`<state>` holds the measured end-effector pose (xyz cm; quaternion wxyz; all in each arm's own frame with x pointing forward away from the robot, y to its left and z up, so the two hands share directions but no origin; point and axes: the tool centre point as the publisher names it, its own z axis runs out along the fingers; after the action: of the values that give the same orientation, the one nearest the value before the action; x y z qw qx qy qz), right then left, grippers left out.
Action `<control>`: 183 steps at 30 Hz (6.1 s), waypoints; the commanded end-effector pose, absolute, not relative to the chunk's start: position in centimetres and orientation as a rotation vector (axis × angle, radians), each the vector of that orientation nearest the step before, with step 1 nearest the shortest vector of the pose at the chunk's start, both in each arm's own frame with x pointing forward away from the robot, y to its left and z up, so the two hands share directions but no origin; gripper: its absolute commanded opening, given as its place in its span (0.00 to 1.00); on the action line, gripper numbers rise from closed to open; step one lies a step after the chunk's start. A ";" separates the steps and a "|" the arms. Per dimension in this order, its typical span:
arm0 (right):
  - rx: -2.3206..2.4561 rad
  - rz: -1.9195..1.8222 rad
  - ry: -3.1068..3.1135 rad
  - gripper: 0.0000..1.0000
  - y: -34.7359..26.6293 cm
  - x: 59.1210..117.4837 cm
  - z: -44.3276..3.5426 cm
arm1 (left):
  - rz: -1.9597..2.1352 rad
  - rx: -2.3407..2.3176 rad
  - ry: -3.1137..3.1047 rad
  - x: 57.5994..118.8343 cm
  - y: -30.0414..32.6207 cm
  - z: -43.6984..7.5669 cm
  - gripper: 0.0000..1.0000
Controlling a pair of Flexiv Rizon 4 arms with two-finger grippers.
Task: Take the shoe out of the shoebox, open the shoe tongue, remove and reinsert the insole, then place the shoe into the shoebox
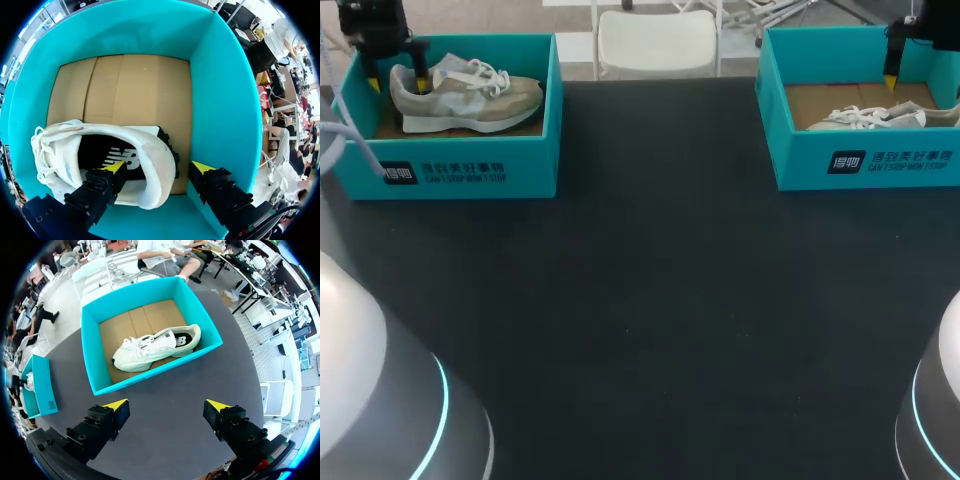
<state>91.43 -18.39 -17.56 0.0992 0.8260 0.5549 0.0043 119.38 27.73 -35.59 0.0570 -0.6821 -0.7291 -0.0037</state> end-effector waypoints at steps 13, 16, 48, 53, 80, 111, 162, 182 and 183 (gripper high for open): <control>2.442 0.014 1.640 1.00 -18.4 91.4 -17.6 | -0.005 -2.043 -2.224 118.9 27.9 -37.8 0.28; 2.442 0.014 1.640 1.00 -18.4 91.4 -17.6 | -0.010 -2.046 -2.207 118.9 28.0 -37.6 0.00; 2.442 0.014 1.640 1.00 -18.4 91.4 -17.6 | -0.033 -2.155 -2.118 114.2 29.5 -14.7 0.00; 2.442 0.014 1.640 1.00 -18.4 91.4 -17.6 | -0.033 -2.155 -2.118 114.2 29.5 -14.7 0.00; 2.442 0.014 1.640 1.00 -18.4 91.4 -17.6 | -0.085 -2.224 -2.093 110.6 24.4 -14.4 0.00; 2.442 0.014 1.640 1.00 -18.4 91.4 -17.6 | -0.328 -2.205 -2.175 98.8 11.6 -13.7 0.00; 2.442 0.014 1.640 1.00 -18.4 91.4 -17.6 | -0.379 -2.293 -2.099 73.5 -10.2 -25.7 0.00; 2.442 0.014 1.640 1.00 -18.4 91.4 -17.6 | -0.426 -2.145 -2.045 73.1 -8.3 -36.0 0.00; 2.442 0.014 1.640 1.00 -18.4 91.4 -17.6 | -0.429 -2.138 -2.036 73.2 -8.2 -36.3 0.00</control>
<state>91.43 -18.40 -17.56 0.0992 0.8260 0.5549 0.0043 72.11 -7.15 -35.15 0.0620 -0.7164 -0.6797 -0.1445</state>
